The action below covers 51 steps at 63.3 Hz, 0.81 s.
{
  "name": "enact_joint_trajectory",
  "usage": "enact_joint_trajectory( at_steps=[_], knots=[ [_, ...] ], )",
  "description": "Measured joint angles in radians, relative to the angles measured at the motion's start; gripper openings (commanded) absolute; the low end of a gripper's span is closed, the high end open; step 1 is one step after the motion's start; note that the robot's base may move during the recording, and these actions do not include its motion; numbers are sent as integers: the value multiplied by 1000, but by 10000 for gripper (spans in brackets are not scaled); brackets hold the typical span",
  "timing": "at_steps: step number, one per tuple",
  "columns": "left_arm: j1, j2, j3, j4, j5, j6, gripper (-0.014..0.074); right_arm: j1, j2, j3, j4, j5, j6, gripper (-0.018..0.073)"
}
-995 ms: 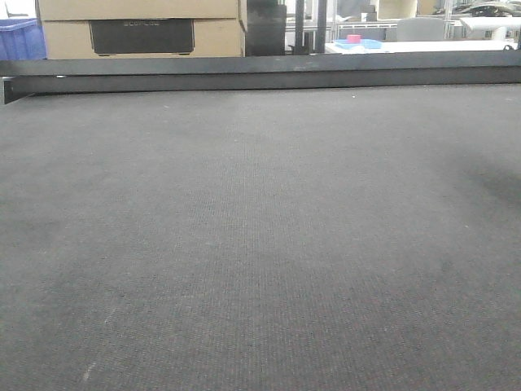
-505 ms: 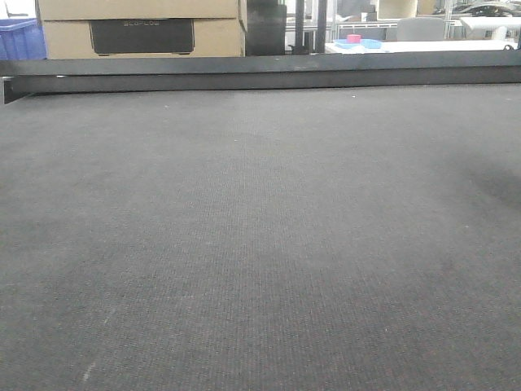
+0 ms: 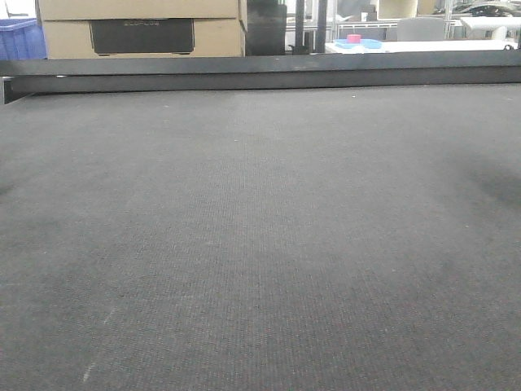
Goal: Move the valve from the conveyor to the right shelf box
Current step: 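Close the left gripper around the white cap of the other valve, then lift both held valves up off the conveyor belt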
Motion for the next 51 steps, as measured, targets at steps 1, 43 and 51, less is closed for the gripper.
enact_joint_trajectory(
  at_steps=[1,43,51],
  knots=[
    [0,0,0,-1,0,0,504,0,0,0,0,0,0,-154],
    [0,-34,0,-18,48,-10,-111,0,0,-10,2,1,0,-154],
    [0,-116,0,-34,54,-10,-111,0,0,-50,2,22,0,-154]
  ],
)
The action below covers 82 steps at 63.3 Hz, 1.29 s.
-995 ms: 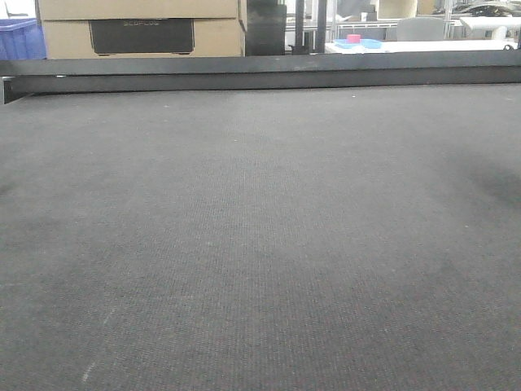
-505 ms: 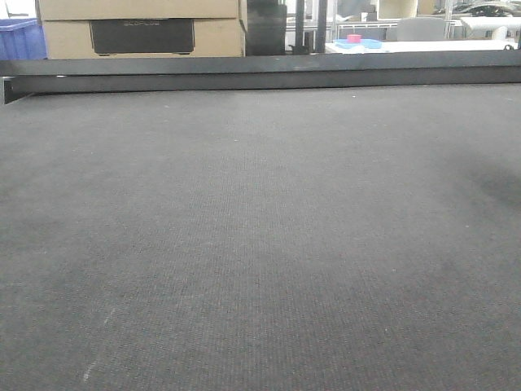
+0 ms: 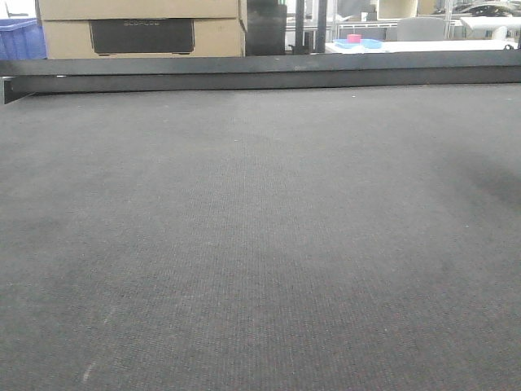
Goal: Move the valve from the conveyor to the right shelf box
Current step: 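Lift both held valves up off the conveyor belt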
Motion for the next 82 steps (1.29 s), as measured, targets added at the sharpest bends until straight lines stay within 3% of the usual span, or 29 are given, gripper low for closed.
enact_joint_trajectory(
  at_steps=[18,45,82],
  knots=[
    [0,-246,0,-7,2,0,-111,0,-11,-113,0,66,0,-154],
    [0,-531,0,-15,-6,-4,-111,0,-131,-247,0,58,0,-154],
    [0,-578,-2,-20,-62,-6,-111,0,-144,-277,0,60,0,-154]
  ],
)
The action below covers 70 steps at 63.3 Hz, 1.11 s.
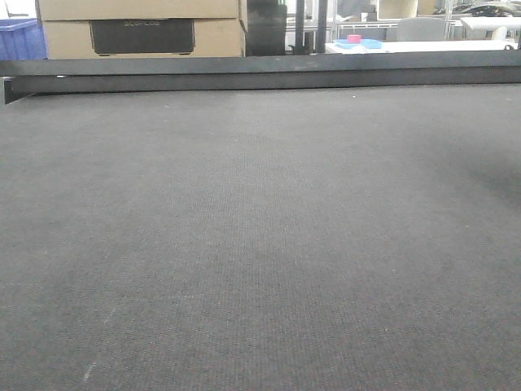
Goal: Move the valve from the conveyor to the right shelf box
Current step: 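Lift both held valves up off the conveyor belt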
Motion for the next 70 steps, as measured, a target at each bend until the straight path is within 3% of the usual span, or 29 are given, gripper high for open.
enact_joint_trajectory(
  at_steps=[41,70],
  knots=[
    [0,0,0,-2,-17,0,-111,0,0,0,0,0,0,-154],
    [0,0,0,-105,-127,0,-111,0,0,0,73,-111,0,-154]
  ],
)
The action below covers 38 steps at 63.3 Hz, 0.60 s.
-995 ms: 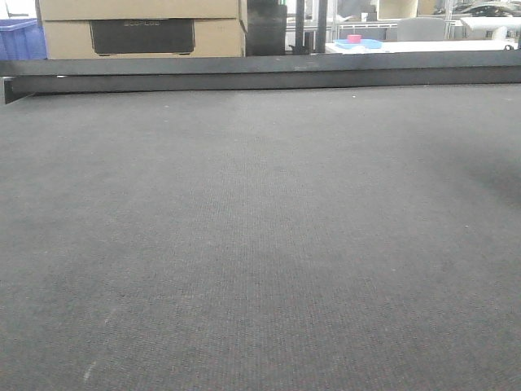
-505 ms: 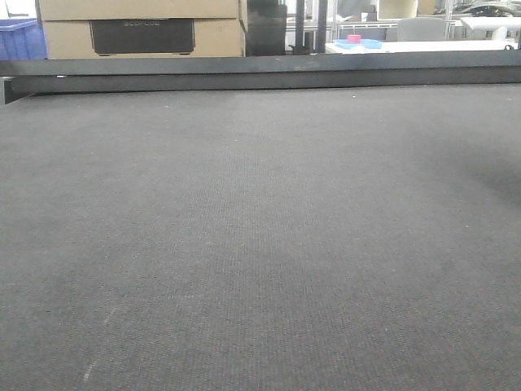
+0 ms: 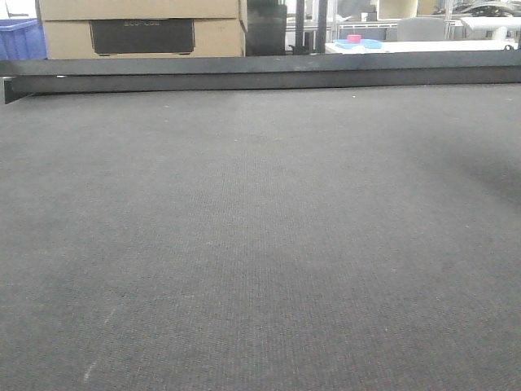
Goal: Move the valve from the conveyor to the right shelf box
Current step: 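Lift both held valves up off the conveyor belt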
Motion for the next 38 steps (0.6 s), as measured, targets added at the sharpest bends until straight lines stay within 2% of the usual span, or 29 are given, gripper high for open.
enact_joint_trajectory(
  at_steps=[38],
  knots=[
    [0,0,0,0,-6,0,-111,0,0,0,2,0,0,-154]
  ],
)
